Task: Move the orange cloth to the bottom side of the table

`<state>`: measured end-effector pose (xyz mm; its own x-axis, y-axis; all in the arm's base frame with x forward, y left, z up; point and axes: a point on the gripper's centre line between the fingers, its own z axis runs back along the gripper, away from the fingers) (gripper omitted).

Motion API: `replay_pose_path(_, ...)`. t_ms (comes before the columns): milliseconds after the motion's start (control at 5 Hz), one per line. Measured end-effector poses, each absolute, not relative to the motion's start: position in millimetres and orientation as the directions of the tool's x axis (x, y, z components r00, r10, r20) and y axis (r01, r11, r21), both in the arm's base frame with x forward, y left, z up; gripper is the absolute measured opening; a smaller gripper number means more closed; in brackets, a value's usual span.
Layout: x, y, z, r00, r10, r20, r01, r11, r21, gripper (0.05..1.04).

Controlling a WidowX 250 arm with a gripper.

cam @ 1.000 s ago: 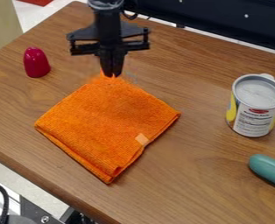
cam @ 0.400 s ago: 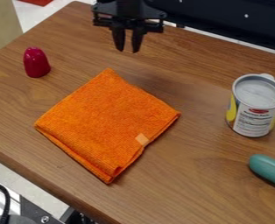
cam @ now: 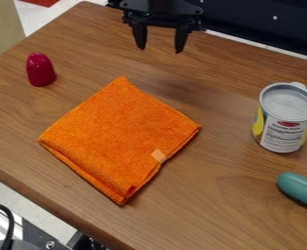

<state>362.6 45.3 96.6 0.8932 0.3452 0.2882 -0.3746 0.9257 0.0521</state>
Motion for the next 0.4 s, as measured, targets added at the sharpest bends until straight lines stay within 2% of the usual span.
replay_pose_path(400, 363, 3, 92, 0.896, 0.339, 0.286, -0.36, 0.933, 0.022, 0.995)
